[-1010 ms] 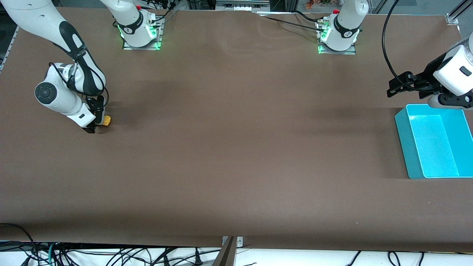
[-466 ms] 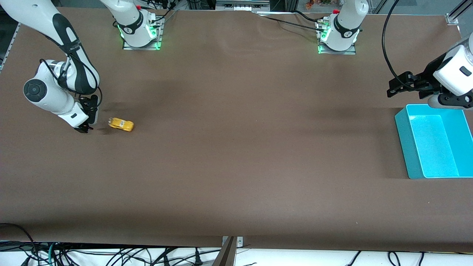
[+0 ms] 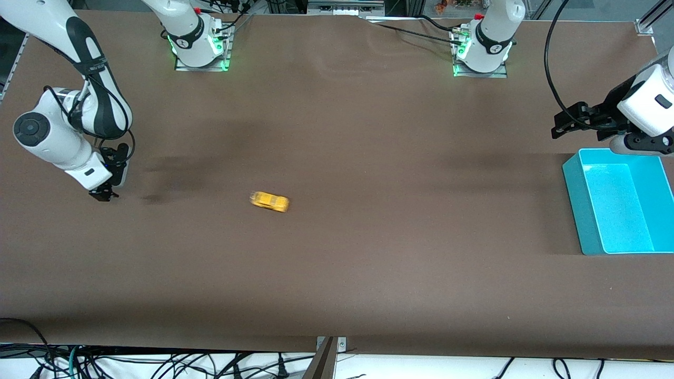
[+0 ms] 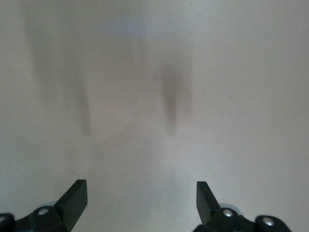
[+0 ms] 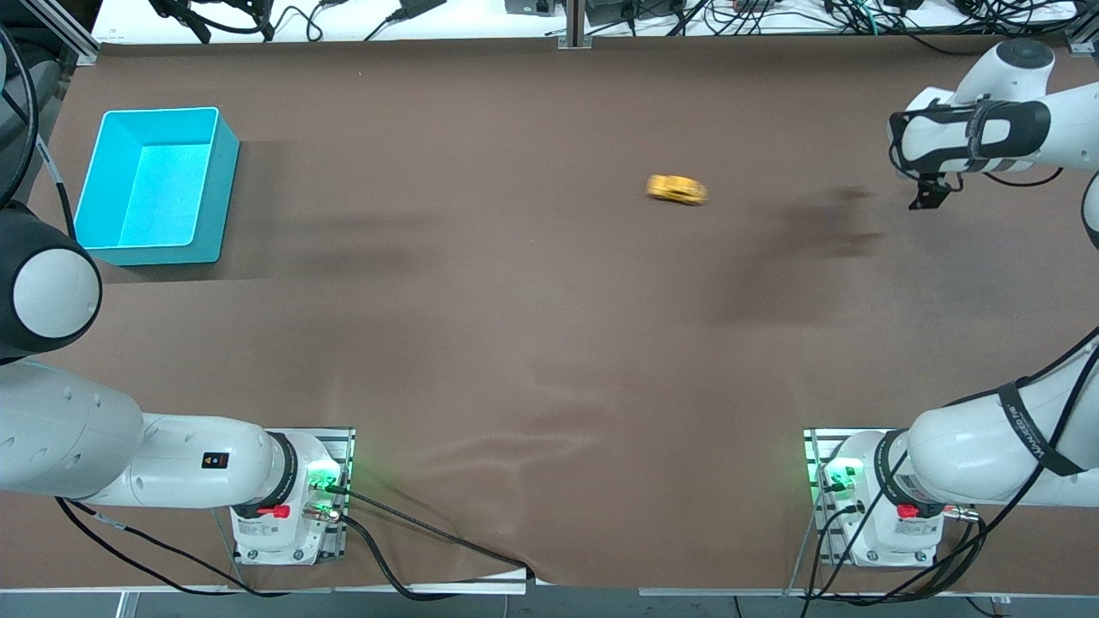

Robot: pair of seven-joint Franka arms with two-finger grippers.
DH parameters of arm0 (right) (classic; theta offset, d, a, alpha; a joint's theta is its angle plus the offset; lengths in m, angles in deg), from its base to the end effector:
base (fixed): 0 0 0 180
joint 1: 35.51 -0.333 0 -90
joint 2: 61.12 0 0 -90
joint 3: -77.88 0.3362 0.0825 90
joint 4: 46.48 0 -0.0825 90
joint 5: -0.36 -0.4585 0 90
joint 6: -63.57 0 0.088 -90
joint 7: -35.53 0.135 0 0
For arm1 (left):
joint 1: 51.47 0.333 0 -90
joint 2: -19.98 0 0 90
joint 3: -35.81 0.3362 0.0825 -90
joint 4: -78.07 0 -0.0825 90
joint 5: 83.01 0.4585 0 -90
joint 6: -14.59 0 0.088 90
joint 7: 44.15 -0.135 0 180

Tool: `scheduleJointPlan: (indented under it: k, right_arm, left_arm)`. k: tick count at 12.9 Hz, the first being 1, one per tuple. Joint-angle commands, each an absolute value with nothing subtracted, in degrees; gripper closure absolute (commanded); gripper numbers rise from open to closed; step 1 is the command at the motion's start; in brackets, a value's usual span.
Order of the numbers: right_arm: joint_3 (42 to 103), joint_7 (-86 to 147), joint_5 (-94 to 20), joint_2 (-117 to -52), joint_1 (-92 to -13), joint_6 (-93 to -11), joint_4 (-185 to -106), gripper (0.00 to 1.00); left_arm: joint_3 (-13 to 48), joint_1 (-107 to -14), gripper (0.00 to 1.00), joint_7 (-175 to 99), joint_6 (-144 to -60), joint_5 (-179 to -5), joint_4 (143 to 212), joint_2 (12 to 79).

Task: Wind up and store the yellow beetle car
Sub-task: 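Release the car to roll toward the teal box, withdraw the right gripper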

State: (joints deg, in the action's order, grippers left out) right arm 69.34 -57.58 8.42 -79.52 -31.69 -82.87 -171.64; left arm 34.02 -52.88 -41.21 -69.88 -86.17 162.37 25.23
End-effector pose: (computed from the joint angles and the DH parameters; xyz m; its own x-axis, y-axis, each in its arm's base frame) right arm 0.6034 -0.1351 0.1780 0.0394 0.9904 -0.1321 0.9987 -0.0349 0.0360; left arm 0.6450 -0.0431 0.6043 0.9958 -0.0098 -0.0912 -0.0050 -0.9986 0.0534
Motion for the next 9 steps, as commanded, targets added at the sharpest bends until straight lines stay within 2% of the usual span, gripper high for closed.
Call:
scheduleJointPlan:
  k: [1, 5, 9]
  right_arm:
    - [72.9, -50.8, 8.2, -77.4, -31.2, -78.5, -168.0, 0.0]
    - [75.6, -38.7, 8.3, -75.1, -31.3, -65.0, -159.8, 0.0]
    - [76.8, -22.6, 8.1, -71.2, -31.2, -58.1, -157.7, 0.0]
  left_arm:
    - [33.7, -52.3, 0.0, -42.4, -70.0, -86.0, 161.5, 25.5]
    - [33.8, -52.3, 0.0, -42.4, -70.0, -86.1, 161.5, 25.5]
    - [33.8, -52.2, 0.0, -42.4, -70.0, -86.1, 161.5, 25.8]
